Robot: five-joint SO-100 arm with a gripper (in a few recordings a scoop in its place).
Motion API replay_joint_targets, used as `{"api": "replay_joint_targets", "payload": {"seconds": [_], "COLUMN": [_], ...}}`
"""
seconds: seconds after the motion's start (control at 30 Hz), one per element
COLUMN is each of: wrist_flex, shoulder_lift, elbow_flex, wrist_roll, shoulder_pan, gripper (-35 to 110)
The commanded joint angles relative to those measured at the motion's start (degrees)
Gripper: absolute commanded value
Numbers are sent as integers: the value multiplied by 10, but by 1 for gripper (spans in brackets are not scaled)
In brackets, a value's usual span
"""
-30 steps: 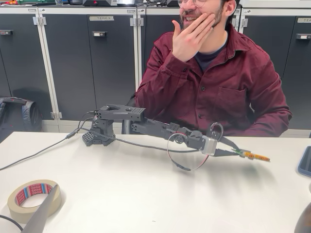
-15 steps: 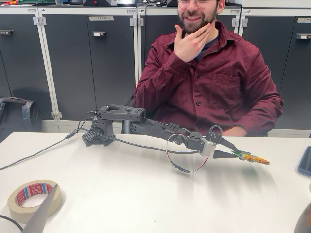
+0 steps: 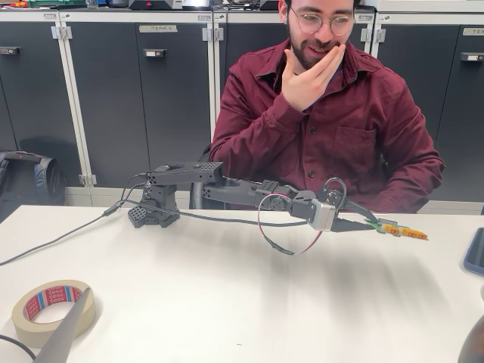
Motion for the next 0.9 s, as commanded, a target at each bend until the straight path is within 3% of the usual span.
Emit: {"api": "replay_joint_targets", "payload": {"seconds": [0.0, 0.87], "wrist_flex": [-4, -1], "shoulder_lift": [64, 59], "elbow_flex": [-31, -36], "wrist_roll": [-9, -4], "shoulder_pan": [-4, -4], "gripper": [-5, -5]}}
